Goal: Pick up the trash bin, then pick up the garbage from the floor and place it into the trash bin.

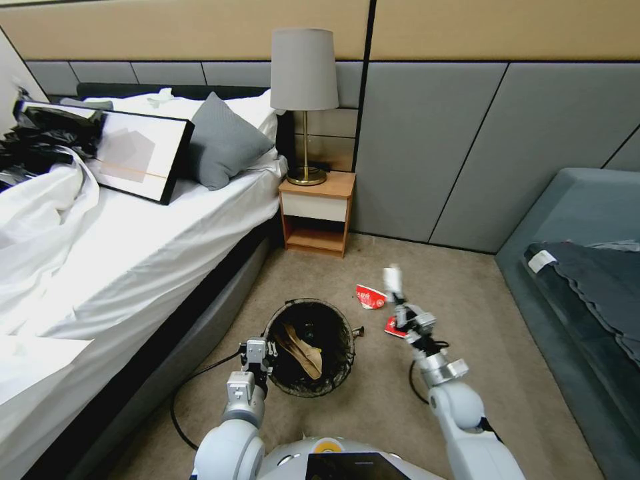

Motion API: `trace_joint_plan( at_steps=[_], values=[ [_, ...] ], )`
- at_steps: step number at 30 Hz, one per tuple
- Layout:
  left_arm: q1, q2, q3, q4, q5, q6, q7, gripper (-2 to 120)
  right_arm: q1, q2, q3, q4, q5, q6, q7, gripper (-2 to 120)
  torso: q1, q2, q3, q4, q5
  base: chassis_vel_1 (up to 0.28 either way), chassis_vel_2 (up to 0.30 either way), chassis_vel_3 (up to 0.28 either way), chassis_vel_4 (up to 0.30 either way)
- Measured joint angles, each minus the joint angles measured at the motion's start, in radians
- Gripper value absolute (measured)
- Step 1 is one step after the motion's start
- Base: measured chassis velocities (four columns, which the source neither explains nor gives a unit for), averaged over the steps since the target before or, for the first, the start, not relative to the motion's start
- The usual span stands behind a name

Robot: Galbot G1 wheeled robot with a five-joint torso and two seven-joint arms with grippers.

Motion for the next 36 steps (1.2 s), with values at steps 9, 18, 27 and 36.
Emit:
trace_joint_plan(
  at_steps=[9,18,27,36],
  values=[
    [-0.002,-0.010,0.011,0.004,0.006,0.001,0.000,2,-0.024,-0.016,-0.150,-0.051,-0.078,-0.003,0.030,0,0.000,0.000,0.000,0.0001,0.0002,0.000,0.000,0.000,0.000],
    [0.000,-0.018,0.022,0.005,0.012,0.000,0.000,2,-0.020,0.006,-0.193,-0.142,-0.108,0.012,0.035,0,0.000,0.000,0.000,0.0000,0.0002,0.000,0.000,0.000,0.000],
    [0.003,-0.019,0.036,0.004,0.016,-0.001,-0.002,2,0.004,0.019,-0.183,-0.185,-0.112,-0.008,0.061,0,0.000,0.000,0.000,0.0001,0.0002,0.000,0.000,0.000,0.000],
    [0.005,-0.018,0.035,-0.008,0.016,-0.002,-0.002,2,0.007,0.019,-0.167,-0.190,-0.119,-0.010,0.083,32,0.000,0.000,0.000,0.0001,0.0002,0.000,0.000,0.000,0.000]
  ],
)
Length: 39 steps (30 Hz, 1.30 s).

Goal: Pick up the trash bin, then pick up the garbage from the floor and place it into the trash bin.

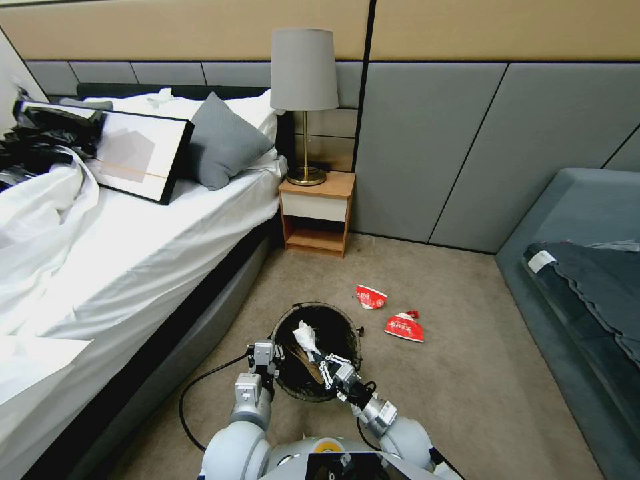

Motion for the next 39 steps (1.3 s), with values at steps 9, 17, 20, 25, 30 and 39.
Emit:
trace_joint_plan(
  at_steps=[9,17,20,25,30,39],
  values=[
    [0.000,0.001,0.000,-0.002,-0.001,0.000,0.000,2,-0.002,-0.002,0.009,0.005,0.000,0.000,0.000,64,0.000,0.000,0.000,0.0000,0.0000,0.000,0.000,0.000,0.000],
    [0.000,0.002,0.001,-0.002,-0.001,0.000,0.000,2,-0.007,-0.009,0.016,0.013,0.002,0.000,0.000,90,0.000,0.000,0.000,0.0000,0.0000,0.000,0.000,0.000,0.000],
    [0.000,0.003,0.004,-0.003,-0.001,-0.001,0.000,2,-0.009,-0.012,0.018,0.014,0.002,0.000,0.002,99,0.000,0.000,0.000,0.0000,0.0000,0.000,0.000,0.000,0.000],
    [0.000,0.004,0.005,-0.006,-0.001,-0.001,0.000,2,-0.012,-0.015,0.019,0.015,0.003,0.000,0.004,100,0.000,0.000,0.000,0.0000,0.0000,0.000,0.000,0.000,0.000],
    [0.000,0.005,0.006,-0.006,-0.001,-0.001,0.000,2,-0.014,-0.017,0.021,0.015,0.003,0.000,0.004,100,0.000,0.000,0.000,0.0000,0.0000,0.000,0.000,0.000,0.000],
    [-0.002,0.007,0.006,-0.008,-0.002,0.000,0.000,2,-0.021,-0.021,0.034,0.023,0.003,0.006,0.006,100,0.000,0.000,0.000,0.0000,0.0000,0.000,0.000,0.000,0.000]
  ],
)
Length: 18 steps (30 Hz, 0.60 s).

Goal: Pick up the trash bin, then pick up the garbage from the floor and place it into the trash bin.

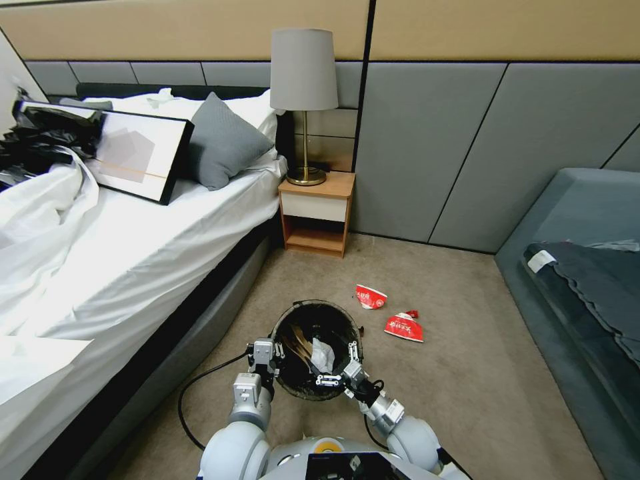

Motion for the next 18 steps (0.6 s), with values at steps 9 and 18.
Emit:
trace_joint_plan(
  at_steps=[9,18],
  values=[
    [-0.003,-0.001,-0.013,0.000,-0.003,0.000,0.000,2,0.000,0.006,0.020,0.027,-0.006,0.022,0.034,100,0.000,0.000,0.000,0.0000,0.0001,0.000,0.000,0.000,0.000],
    [-0.011,-0.008,-0.034,0.018,-0.007,-0.004,0.000,2,-0.022,0.081,0.100,0.222,-0.151,0.085,0.255,100,0.000,0.000,0.000,0.0000,0.0000,0.000,0.000,0.000,0.000]
  ],
)
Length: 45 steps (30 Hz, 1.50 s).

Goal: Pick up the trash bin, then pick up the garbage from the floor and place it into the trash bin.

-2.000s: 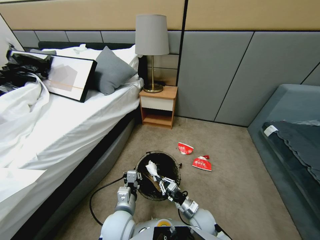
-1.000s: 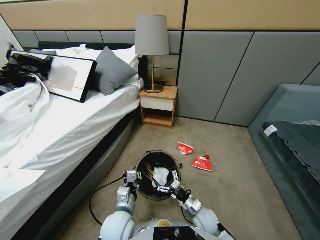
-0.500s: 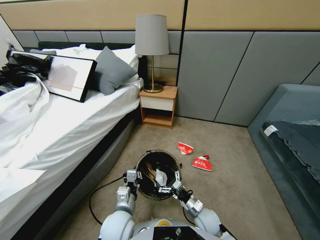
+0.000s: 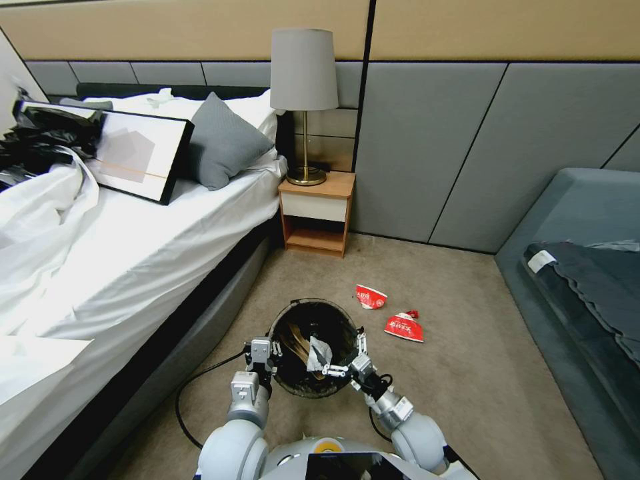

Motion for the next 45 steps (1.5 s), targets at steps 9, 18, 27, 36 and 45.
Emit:
trace_joint_plan(
  at_steps=[9,18,27,36,45],
  values=[
    [0.004,-0.005,-0.029,-0.008,-0.006,-0.004,0.000,2,-0.111,0.037,0.090,0.109,0.008,-0.041,0.181,100,0.000,0.000,0.000,-0.0001,0.0000,0.000,0.000,0.000,0.000],
    [0.003,-0.009,-0.057,-0.020,-0.020,-0.004,0.001,2,-0.174,0.038,0.106,0.091,0.026,-0.051,0.243,100,0.000,0.000,0.000,-0.0001,0.0000,0.000,0.000,0.000,0.000],
    [0.007,-0.009,-0.072,-0.024,-0.023,-0.007,0.001,2,-0.149,0.043,0.106,0.058,0.046,-0.084,0.254,100,0.000,0.000,0.000,-0.0001,0.0000,0.000,0.000,0.000,0.000],
    [0.008,-0.007,-0.069,-0.024,-0.023,-0.007,0.001,2,0.016,0.012,0.137,0.021,0.139,-0.238,0.250,100,0.000,0.000,0.000,0.0002,0.0000,0.000,0.000,0.000,0.000],
    [0.008,-0.007,-0.063,-0.024,-0.019,-0.006,0.001,2,0.186,-0.019,0.160,-0.070,0.264,-0.454,0.257,100,0.000,0.000,0.000,-0.0001,0.0000,0.000,0.000,0.000,0.000]
  ],
)
